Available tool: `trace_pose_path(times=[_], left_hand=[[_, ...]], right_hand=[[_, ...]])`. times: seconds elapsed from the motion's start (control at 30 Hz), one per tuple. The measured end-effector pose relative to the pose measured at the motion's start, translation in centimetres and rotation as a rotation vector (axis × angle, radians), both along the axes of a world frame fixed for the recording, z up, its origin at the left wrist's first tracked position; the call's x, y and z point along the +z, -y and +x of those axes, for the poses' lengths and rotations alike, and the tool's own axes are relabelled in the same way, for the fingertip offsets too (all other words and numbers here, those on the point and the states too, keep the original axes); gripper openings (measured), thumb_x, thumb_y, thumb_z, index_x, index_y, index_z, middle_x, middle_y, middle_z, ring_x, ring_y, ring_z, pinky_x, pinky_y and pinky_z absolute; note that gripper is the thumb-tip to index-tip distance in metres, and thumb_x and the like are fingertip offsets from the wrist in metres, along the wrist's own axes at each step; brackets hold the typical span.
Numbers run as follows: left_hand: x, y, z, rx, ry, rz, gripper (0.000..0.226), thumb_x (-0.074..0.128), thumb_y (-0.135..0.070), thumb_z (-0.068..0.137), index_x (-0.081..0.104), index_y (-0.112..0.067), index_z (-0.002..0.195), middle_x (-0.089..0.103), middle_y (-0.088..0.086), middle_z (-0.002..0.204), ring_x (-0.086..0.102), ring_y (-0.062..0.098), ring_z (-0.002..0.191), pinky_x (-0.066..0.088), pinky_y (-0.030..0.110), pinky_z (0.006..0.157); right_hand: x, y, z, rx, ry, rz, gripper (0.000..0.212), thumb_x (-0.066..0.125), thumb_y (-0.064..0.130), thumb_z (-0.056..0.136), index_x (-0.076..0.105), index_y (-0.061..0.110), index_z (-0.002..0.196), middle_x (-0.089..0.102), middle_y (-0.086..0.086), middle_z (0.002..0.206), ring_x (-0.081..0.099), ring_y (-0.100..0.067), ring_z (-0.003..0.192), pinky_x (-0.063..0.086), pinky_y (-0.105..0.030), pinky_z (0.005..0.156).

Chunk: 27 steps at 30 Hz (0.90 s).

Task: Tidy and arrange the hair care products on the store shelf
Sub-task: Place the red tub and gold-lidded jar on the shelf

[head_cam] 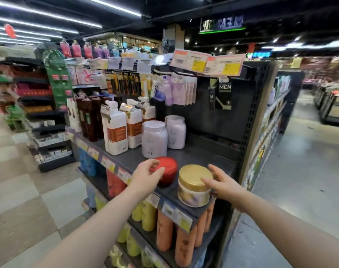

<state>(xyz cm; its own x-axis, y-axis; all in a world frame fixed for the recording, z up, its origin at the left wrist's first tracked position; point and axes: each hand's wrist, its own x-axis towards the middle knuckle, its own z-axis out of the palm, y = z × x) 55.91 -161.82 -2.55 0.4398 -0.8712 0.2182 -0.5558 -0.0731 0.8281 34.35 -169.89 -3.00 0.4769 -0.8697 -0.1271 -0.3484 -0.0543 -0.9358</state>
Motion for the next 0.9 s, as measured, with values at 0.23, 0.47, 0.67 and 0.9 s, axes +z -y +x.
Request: trace_pose_path(times=[0.23,0.47,0.67,0.9], left_hand=[[-0.4,0.9,3.8,-0.067,0.091,0.174,0.068,0.070,-0.032,0.076,0.038,-0.024,0.135,0.035,0.006,0.140,0.044,0.026,0.124,0.040,0.041,0.104],[0.6,3.4,5.9,-0.306,0.171,0.270,0.093,0.077,-0.031,0.070,0.021,-0.027,0.145,0.017,-0.001,0.152,0.024,0.018,0.139,0.024,0.029,0.110],[1.5,6.8,6.7,-0.518,0.287,0.353,0.092,0.076,-0.045,0.066,0.025,-0.036,0.141,0.021,-0.009,0.151,0.025,0.013,0.137,0.024,0.033,0.114],[1.2,8.3,7.0,-0.631,0.419,0.392,0.078,0.072,-0.051,0.069,0.037,-0.034,0.137,0.020,-0.009,0.147,0.025,0.014,0.135,0.024,0.022,0.102]], right_hand=[[0.7,0.9,1.0,0.142,-0.260,-0.182,0.092,0.077,0.034,0.073,0.021,0.030,0.146,0.037,0.007,0.136,0.039,-0.009,0.119,0.032,-0.021,0.098],[1.3,3.9,1.0,0.368,-0.304,-0.078,0.088,0.079,0.043,0.058,0.027,0.059,0.127,0.036,0.019,0.131,0.043,-0.001,0.116,0.041,-0.023,0.098],[0.9,4.8,0.9,0.438,-0.299,-0.080,0.086,0.078,0.037,0.066,0.024,0.061,0.128,0.034,0.025,0.133,0.043,0.006,0.117,0.043,-0.008,0.088],[1.9,5.2,1.8,0.420,-0.481,-0.261,0.092,0.071,0.076,0.047,0.025,0.061,0.124,0.024,0.034,0.134,0.033,0.007,0.125,0.035,-0.020,0.103]])
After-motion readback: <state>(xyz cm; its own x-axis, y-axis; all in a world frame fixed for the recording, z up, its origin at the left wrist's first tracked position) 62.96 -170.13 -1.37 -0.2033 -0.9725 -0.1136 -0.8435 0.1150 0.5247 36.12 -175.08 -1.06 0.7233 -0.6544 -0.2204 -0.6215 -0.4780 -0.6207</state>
